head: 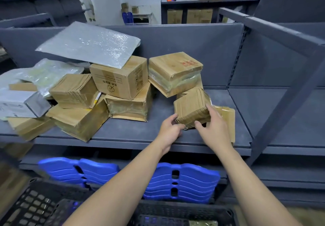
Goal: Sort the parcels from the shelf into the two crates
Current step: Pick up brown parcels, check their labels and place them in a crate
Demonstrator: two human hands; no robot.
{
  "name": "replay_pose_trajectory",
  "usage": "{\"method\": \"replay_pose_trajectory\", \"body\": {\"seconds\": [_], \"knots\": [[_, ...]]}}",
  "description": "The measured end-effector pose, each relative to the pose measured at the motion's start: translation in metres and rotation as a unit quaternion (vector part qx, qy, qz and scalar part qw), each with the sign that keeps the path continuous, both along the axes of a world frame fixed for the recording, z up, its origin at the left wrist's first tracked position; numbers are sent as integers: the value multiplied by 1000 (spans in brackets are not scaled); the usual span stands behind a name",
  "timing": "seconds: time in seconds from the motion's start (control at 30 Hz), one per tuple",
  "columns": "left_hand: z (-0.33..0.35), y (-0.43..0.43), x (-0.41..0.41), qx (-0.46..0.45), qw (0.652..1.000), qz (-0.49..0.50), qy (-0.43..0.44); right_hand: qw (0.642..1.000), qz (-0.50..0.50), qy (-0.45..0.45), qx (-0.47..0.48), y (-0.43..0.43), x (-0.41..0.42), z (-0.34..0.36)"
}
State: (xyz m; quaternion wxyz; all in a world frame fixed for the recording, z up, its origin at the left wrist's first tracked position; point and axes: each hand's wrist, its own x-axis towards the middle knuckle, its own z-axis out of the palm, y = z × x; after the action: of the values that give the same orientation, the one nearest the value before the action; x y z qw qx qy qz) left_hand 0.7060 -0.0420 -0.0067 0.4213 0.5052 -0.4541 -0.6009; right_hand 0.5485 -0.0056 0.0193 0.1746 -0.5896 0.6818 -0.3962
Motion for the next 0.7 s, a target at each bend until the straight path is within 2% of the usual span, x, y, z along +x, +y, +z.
{"method": "replay_pose_trajectory", "body": {"seconds": [0.1, 0.2, 0.23, 0.27, 0.33, 0.37, 0.47, 0.63, 0.7], "knots": [[-9, 0, 9, -73, 993, 48, -76, 999, 12, -33, 18, 1, -8, -4], [-13, -1, 21, -165, 964, 78, -193, 996, 72, -36, 47, 1, -16, -6], [-14, 0, 26, -186, 952, 86, -226, 994, 89, -4, 59, 3, -17, -7], [-14, 1, 30, -200, 943, 91, -249, 992, 84, 66, 63, 3, -18, -10], [-16, 2, 35, -221, 930, 95, -279, 967, 10, 242, 76, 5, -19, -17], [-16, 3, 37, -227, 925, 94, -289, 956, -36, 275, 101, 7, -19, -21], [-20, 1, 36, -249, 911, 91, -316, 951, -90, 252, 154, 11, -19, -23], [-18, -1, 37, -292, 866, 76, -398, 942, -76, 289, 153, 12, -23, -23], [-6, -3, 38, -340, 840, 95, -412, 938, -70, 303, 151, 12, -25, -24]]}}
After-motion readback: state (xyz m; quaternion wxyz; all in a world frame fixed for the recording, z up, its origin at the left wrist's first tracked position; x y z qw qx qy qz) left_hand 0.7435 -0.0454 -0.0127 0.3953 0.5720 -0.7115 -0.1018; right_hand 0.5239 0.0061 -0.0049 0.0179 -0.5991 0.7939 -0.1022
